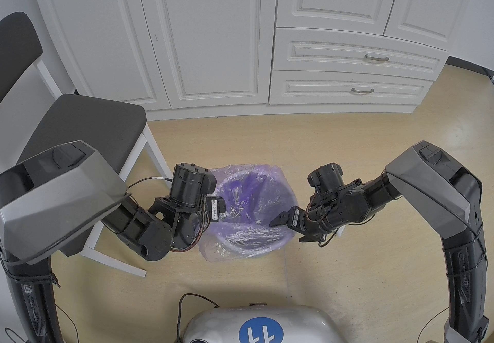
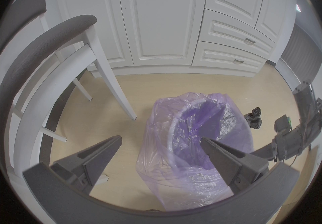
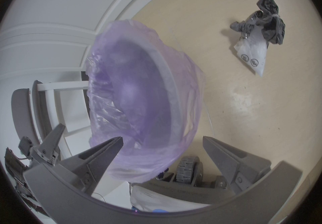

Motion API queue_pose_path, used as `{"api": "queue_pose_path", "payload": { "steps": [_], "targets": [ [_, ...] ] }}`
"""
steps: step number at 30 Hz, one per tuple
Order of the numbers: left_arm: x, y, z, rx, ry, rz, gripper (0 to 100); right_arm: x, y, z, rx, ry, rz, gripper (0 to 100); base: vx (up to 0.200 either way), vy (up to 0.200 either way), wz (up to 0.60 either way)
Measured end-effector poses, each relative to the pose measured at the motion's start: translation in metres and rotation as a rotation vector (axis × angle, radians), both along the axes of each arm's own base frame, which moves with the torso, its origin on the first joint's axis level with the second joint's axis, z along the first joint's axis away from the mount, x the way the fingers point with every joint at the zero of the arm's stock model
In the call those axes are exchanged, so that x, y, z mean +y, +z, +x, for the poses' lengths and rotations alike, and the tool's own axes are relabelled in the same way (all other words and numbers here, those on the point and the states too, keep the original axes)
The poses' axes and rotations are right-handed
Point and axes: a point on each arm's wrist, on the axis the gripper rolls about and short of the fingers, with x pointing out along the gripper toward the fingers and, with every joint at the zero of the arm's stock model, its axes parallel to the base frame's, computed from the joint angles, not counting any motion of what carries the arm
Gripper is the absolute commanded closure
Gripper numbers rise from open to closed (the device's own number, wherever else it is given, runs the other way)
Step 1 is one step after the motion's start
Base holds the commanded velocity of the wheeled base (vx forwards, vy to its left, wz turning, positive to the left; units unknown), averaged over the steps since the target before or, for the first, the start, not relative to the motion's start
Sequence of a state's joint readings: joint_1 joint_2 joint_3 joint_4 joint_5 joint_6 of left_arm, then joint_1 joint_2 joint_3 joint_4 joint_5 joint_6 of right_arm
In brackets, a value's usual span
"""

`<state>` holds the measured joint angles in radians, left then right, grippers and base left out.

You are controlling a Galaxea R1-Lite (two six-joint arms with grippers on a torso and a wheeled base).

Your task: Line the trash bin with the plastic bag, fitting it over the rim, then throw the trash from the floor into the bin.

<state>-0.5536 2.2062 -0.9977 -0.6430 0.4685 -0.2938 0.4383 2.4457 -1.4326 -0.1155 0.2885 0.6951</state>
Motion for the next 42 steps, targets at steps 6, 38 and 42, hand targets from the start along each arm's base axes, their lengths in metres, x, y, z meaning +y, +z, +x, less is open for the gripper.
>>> {"api": "queue_pose_path", "payload": {
  "steps": [6,38,42],
  "targets": [
    [-0.004,-0.002,-0.006,0.005,-0.006,0.012,0,-0.001,-0.001,-0.005,0.034,0.079,-0.059,0,0.0,0.0,0.0],
    [-0.02,-0.038,-0.024,0.086,-0.089,0.078,0,0.003,-0.024,-0.072,-0.072,0.347,-0.617,0,0.0,0.0,0.0],
    [-0.016,-0.039,-0.024,0.092,-0.084,0.086,0,0.003,-0.039,-0.062,-0.088,0.297,-0.686,0,0.0,0.0,0.0]
  ]
}}
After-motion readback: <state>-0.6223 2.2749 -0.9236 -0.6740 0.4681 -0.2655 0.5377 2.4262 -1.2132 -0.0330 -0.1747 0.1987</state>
